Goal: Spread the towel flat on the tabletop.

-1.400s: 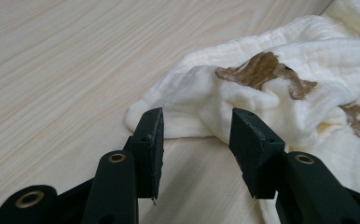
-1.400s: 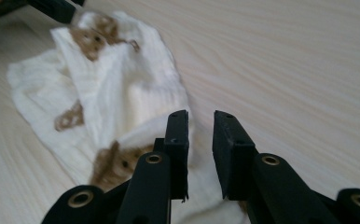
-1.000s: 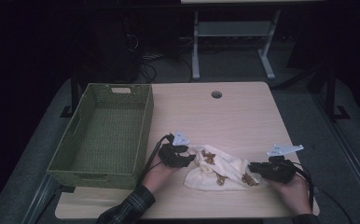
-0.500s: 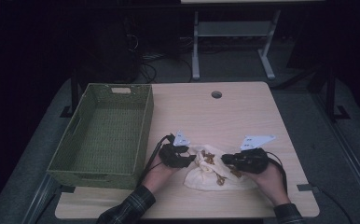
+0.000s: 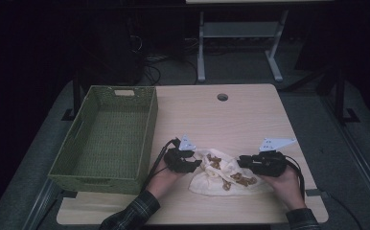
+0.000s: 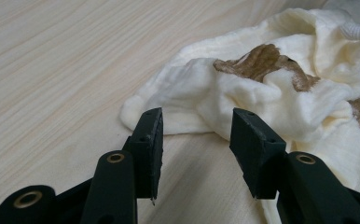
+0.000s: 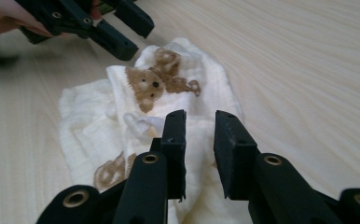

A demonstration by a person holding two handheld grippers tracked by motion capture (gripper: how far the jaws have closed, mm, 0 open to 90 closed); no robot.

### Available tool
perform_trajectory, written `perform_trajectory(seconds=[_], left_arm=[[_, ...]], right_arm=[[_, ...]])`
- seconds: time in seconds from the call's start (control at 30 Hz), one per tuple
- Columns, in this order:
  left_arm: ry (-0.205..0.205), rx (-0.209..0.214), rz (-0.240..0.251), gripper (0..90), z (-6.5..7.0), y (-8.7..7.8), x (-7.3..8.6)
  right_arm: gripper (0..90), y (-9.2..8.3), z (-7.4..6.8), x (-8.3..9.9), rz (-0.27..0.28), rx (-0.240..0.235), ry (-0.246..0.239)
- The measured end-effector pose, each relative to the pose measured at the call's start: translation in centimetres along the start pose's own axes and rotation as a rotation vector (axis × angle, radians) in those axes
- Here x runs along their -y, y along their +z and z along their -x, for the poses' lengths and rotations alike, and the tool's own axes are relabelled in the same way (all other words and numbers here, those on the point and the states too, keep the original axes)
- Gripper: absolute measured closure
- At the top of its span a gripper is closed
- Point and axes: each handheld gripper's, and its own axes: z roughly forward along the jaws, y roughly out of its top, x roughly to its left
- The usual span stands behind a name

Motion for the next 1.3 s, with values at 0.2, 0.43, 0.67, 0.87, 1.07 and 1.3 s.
perform_trajectory(seconds=[0.2, 0.43, 0.67, 0.87, 1.07, 1.3], left_arm=[[-0.001, -0.003, 0.004, 53.8, -0.1, -0.1, 0.0], [-0.002, -0.005, 0.005, 53.8, -0.2, -0.2, 0.0], [-0.007, -0.015, 0.014, 53.8, -0.3, -0.2, -0.1], [-0.036, -0.045, 0.038, 54.0, -1.2, 0.0, -1.1], [-0.08, -0.091, 0.03, 62.8, -2.6, 1.4, -1.9], [-0.113, -0.082, -0.016, 66.1, -3.5, 3.1, -1.2]], right_arm=[[71.1, 1.1, -0.9, -0.3, -0.004, -0.065, -0.034], [64.8, 2.8, -1.9, -0.8, -0.033, -0.115, -0.072], [83.9, 3.2, -2.2, -0.6, -0.091, -0.119, -0.106], [84.4, 0.9, -1.2, -0.5, -0.032, -0.07, -0.072], [84.8, -1.2, 0.2, 0.1, 0.012, -0.01, -0.036], [85.0, -2.1, 0.8, 0.2, 0.032, 0.018, -0.026]])
